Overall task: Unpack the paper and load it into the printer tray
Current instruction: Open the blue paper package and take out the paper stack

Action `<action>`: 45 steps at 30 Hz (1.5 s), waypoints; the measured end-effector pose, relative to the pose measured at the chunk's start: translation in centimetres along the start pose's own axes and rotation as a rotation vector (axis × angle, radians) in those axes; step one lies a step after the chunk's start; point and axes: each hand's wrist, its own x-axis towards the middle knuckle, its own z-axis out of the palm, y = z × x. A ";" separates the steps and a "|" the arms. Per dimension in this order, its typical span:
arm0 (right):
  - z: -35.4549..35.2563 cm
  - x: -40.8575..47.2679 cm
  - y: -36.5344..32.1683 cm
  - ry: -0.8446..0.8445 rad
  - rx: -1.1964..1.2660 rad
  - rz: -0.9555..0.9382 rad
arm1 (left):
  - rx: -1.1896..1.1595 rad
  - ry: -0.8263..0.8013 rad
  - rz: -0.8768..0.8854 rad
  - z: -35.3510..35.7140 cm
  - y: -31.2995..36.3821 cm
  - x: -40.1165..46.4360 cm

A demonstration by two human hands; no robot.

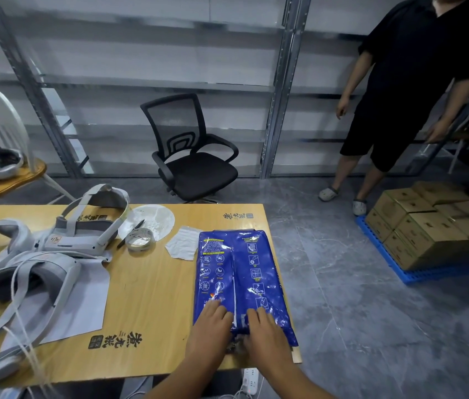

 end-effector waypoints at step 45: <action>-2.1 1.6 2.4 0.419 -0.200 -0.053 | 0.423 -0.245 0.083 -3.6 -2.5 0.2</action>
